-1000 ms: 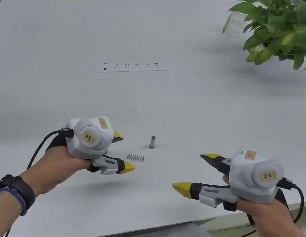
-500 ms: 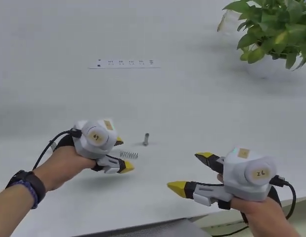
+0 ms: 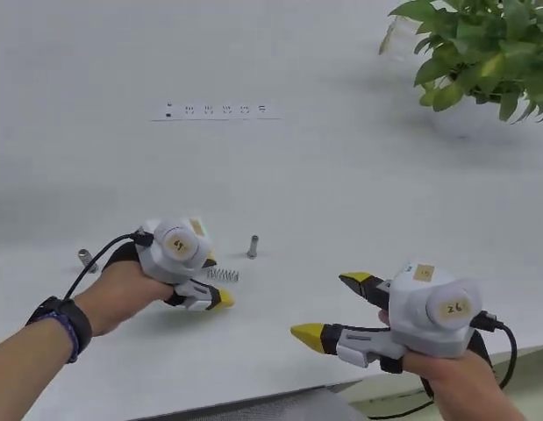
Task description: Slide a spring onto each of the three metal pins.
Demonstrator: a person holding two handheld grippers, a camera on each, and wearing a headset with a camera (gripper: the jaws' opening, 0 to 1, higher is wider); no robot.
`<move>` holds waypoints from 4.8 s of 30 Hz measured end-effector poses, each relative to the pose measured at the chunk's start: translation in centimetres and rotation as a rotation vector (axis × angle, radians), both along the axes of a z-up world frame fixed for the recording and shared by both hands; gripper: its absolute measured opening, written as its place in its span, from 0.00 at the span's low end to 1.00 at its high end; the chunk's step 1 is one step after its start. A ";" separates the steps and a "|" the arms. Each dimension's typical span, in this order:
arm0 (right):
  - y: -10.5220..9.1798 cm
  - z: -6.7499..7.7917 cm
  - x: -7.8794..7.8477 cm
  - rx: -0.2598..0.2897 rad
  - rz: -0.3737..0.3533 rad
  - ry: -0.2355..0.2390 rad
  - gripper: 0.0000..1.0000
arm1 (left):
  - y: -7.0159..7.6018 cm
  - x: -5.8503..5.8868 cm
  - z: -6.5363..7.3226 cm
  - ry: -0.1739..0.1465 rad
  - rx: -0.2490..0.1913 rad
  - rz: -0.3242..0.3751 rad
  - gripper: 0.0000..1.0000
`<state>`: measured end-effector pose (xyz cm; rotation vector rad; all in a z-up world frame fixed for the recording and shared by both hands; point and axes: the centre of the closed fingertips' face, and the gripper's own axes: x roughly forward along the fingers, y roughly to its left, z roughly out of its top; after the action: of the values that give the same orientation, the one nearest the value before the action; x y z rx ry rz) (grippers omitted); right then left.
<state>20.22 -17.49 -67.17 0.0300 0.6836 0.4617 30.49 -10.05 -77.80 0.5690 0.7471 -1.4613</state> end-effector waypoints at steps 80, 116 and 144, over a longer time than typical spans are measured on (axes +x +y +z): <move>4.1 0.4 2.1 0.037 0.134 -0.033 0.62 | 7.3 -1.4 8.3 -0.123 -0.091 0.068 0.02; 10.6 1.2 3.3 0.074 0.372 -0.064 0.43 | 6.8 -5.0 11.5 -0.165 -0.157 0.015 0.02; 12.6 2.6 1.6 0.160 0.512 -0.069 0.09 | 5.4 -8.1 12.1 -0.200 -0.150 -0.184 0.03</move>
<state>21.82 -4.86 -64.57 -0.0111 0.5821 1.0051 22.38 -4.68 -65.68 0.6703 0.4324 -1.5871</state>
